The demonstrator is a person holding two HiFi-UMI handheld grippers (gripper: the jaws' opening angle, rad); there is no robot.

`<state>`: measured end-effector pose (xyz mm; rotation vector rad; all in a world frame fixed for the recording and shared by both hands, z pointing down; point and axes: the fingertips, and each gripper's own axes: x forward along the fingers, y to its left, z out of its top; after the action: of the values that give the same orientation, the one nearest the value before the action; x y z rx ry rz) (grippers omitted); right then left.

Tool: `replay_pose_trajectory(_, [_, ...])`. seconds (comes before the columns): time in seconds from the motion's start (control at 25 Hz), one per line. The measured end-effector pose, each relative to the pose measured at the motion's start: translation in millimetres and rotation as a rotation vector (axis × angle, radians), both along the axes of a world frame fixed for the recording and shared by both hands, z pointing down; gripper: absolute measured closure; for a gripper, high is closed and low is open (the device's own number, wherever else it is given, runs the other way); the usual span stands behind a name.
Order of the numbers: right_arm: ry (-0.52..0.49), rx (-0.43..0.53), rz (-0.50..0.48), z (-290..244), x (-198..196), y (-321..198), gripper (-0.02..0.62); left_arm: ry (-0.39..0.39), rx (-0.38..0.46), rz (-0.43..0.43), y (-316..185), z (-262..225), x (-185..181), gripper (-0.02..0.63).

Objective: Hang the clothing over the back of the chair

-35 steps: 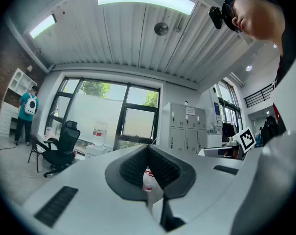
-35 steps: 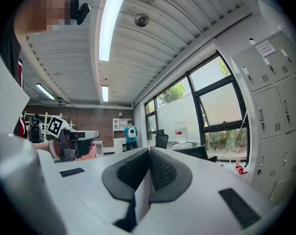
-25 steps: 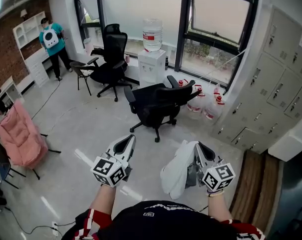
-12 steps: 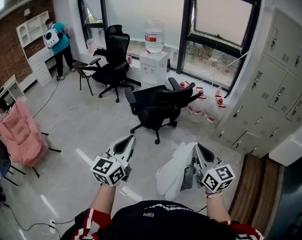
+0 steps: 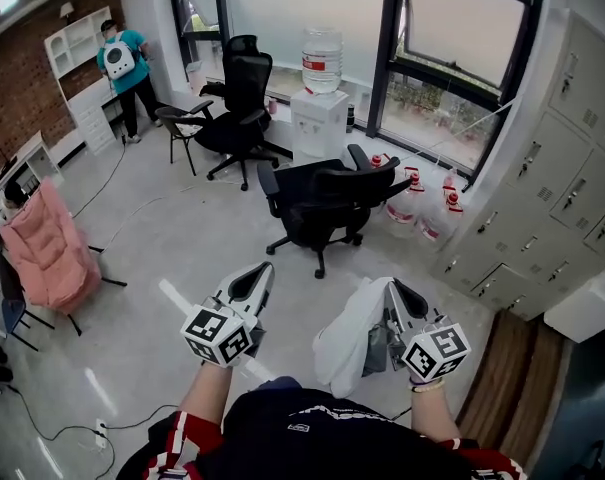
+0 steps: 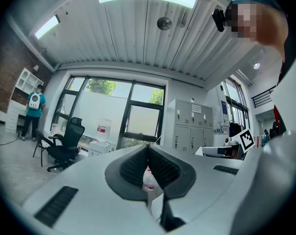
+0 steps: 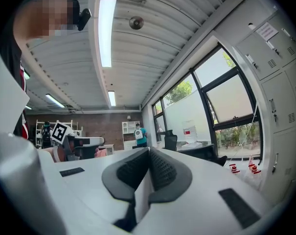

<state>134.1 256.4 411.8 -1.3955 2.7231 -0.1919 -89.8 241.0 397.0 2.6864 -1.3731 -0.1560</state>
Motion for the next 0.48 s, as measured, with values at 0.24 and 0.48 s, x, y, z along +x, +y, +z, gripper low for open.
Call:
replay_pose_trajectory(0.24, [0.005,0.005,0.004,6,5,-38,0.577,-0.009,-0.006,0.003,-40,9,3,0.583])
replay_pose_trajectory(0.48, [0.017,-0.008,0.046,9,10,-113,0.577,0.003,-0.009,0.016,-118,13,-3,0.583])
